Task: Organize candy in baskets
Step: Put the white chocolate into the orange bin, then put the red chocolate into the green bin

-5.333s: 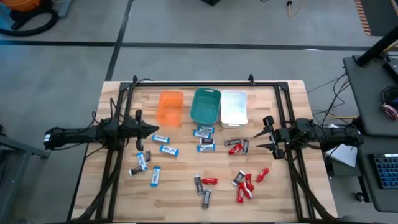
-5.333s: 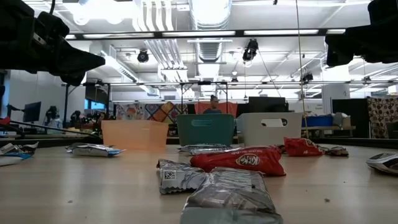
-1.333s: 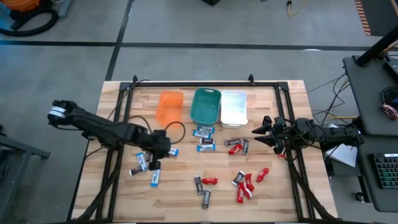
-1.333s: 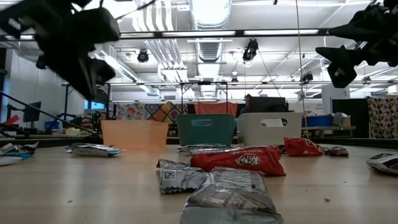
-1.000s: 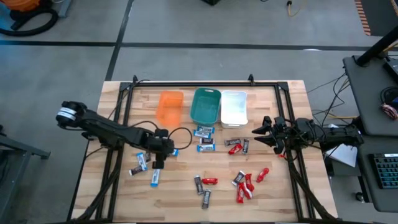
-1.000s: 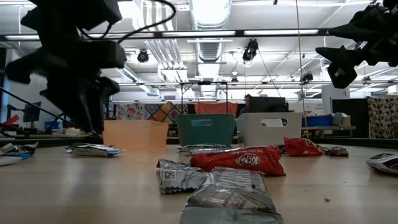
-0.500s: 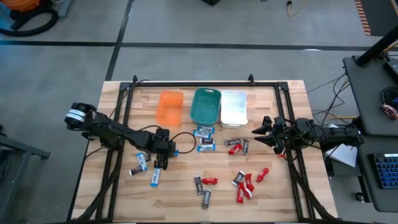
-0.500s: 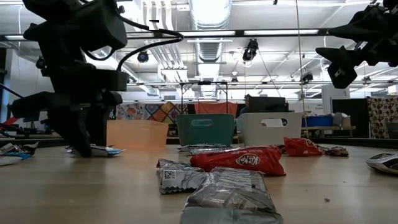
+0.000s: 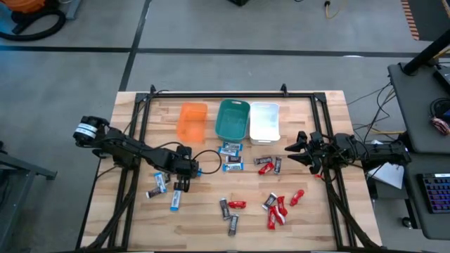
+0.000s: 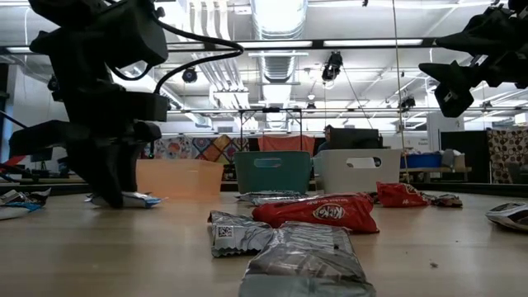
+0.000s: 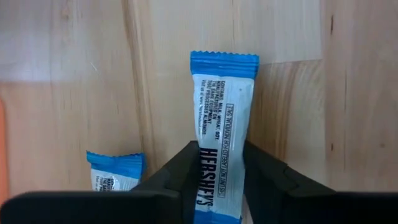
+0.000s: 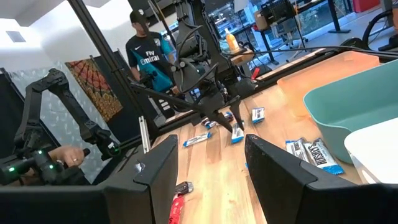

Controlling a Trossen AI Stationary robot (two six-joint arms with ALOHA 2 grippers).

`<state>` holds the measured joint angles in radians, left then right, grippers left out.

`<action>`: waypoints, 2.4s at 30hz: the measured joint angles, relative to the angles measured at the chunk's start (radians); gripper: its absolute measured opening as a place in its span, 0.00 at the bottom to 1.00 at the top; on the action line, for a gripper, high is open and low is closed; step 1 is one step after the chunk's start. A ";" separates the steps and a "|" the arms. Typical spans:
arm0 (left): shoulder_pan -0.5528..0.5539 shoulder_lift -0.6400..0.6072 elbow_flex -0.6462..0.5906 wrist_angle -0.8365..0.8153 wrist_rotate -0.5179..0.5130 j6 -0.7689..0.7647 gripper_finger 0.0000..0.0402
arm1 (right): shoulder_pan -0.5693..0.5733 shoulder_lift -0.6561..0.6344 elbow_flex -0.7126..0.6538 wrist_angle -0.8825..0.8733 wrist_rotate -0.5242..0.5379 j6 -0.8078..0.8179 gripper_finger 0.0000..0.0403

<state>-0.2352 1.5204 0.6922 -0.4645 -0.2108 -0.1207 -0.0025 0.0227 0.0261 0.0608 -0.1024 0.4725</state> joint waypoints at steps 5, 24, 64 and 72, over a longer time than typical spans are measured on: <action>0.000 -0.002 -0.001 0.002 0.003 0.000 0.16 | 0.000 0.000 0.000 0.000 0.000 0.000 0.44; 0.117 -0.096 0.248 0.056 0.060 0.352 0.15 | 0.000 0.000 0.000 0.002 0.000 -0.001 0.44; 0.830 -0.054 0.275 -0.143 0.019 -0.177 0.20 | 0.000 0.000 0.000 0.003 0.034 0.034 0.44; 0.812 -0.055 0.275 -0.147 0.019 -0.124 0.33 | 0.000 0.000 0.000 0.004 0.043 0.050 0.44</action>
<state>0.5767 1.4650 0.9676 -0.6115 -0.1913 -0.2444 -0.0025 0.0227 0.0261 0.0647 -0.0591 0.5226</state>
